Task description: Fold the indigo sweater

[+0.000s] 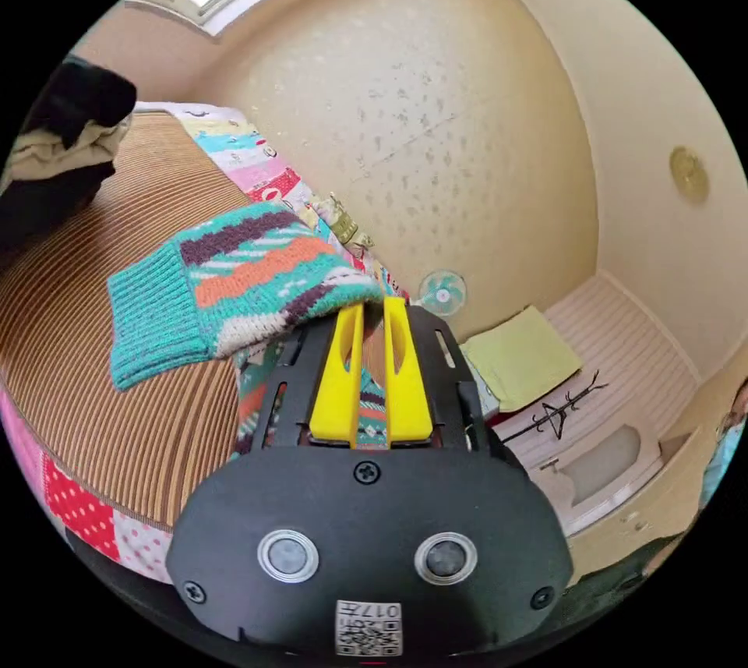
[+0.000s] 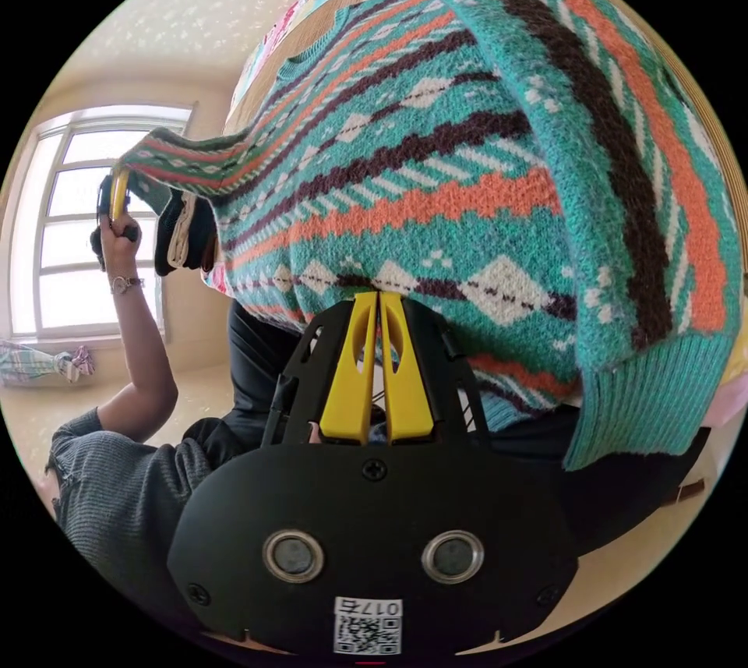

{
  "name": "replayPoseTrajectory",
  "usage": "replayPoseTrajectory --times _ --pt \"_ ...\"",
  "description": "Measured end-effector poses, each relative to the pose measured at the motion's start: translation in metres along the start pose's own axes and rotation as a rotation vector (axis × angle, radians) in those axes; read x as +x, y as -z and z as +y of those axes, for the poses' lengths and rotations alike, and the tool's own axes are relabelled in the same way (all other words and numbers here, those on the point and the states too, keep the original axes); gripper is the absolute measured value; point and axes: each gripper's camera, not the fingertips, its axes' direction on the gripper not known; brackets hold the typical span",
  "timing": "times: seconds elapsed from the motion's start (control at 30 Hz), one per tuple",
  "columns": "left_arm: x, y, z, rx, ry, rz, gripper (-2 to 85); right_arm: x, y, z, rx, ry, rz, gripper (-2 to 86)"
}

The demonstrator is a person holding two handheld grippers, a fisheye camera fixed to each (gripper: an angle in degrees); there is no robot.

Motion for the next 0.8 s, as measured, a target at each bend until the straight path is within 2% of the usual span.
replayPoseTrajectory --times 0.07,0.13,0.23,0.27,0.4,0.47,0.53,0.6,0.67,0.7,0.73,0.77,0.8 --pt "0.044 -0.060 0.028 -0.150 -0.165 -0.005 5.2 0.002 0.007 0.001 -0.007 0.009 -0.020 0.5" --pt "0.067 -0.158 0.087 -0.488 -0.306 -0.094 5.6 0.004 0.012 0.001 -0.018 0.018 -0.035 0.6" --pt "0.030 -0.249 0.170 -0.849 -0.226 -0.227 7.9 0.002 0.022 0.003 -0.041 0.029 -0.053 0.9" --pt "0.021 -0.255 0.183 -0.880 -0.190 -0.219 8.3 -0.002 0.029 0.006 -0.042 0.048 -0.052 1.2" --pt "-0.012 -0.206 0.206 -0.692 -0.018 -0.075 8.3 -0.022 0.063 0.032 0.090 0.143 -0.034 2.7" --pt "-0.014 -0.175 0.205 -0.594 -0.038 -0.077 9.5 -0.027 0.091 0.053 0.233 0.137 0.056 6.5" --pt "-0.011 -0.133 0.198 -0.431 -0.147 -0.228 9.2 -0.031 0.112 0.071 0.399 0.112 0.210 11.1" --pt "-0.015 -0.116 0.195 -0.366 -0.214 -0.378 8.9 -0.033 0.121 0.077 0.480 0.070 0.397 15.3" --pt "-0.033 -0.122 0.196 -0.440 -0.260 -0.546 7.8 -0.026 0.117 0.058 0.409 0.011 0.593 18.1" --pt "-0.053 -0.138 0.202 -0.571 -0.298 -0.705 5.4 -0.021 0.113 0.050 0.360 -0.011 0.631 18.3" --pt "-0.064 -0.147 0.213 -0.647 -0.394 -0.726 1.5 -0.007 0.104 0.032 0.248 -0.056 0.670 17.4" --pt "-0.064 -0.144 0.216 -0.624 -0.426 -0.732 0.9 0.000 0.106 0.021 0.186 -0.058 0.625 15.6" --pt "-0.062 -0.142 0.222 -0.616 -0.473 -0.823 -0.2 0.000 0.113 0.018 0.186 -0.059 0.598 14.3"
